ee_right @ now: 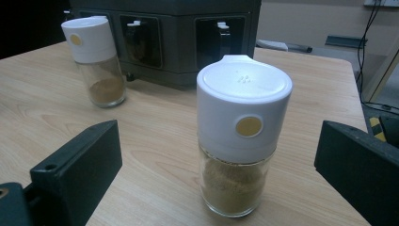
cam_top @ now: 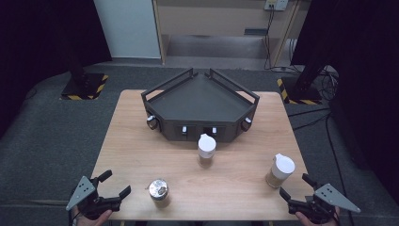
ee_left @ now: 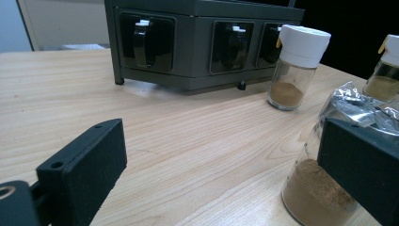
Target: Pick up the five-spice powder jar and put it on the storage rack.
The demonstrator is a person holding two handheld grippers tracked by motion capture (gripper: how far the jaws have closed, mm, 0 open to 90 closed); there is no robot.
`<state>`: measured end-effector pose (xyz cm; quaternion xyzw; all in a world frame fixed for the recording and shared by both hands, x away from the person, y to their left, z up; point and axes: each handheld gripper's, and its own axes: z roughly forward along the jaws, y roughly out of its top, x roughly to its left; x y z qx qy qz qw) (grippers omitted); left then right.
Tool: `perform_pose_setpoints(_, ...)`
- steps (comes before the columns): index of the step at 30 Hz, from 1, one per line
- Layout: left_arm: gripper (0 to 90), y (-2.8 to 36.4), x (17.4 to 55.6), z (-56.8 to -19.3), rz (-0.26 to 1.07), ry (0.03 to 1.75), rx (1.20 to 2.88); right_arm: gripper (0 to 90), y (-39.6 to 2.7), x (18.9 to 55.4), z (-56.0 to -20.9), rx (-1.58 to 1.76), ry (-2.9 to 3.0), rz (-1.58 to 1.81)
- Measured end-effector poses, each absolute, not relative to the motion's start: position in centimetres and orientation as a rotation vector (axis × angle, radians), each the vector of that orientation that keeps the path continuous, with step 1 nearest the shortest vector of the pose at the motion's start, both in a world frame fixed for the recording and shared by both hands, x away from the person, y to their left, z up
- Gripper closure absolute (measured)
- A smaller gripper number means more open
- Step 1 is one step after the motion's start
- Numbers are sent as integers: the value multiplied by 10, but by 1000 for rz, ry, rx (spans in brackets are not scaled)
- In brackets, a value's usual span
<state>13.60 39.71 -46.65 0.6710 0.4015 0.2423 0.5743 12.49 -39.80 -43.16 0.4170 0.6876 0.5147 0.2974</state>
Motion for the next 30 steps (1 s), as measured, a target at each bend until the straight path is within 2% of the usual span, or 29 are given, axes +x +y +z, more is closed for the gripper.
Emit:
perform_pose_setpoints(15, 14, 406, 133, -442, 548, 927, 1591, 9, -397, 124, -431, 1100, 1831, 1371)
perform_pose_setpoints(30, 9, 389, 149, -391, 466, 773, 1719, 18, -399, 125, -431, 1102, 1833, 1374)
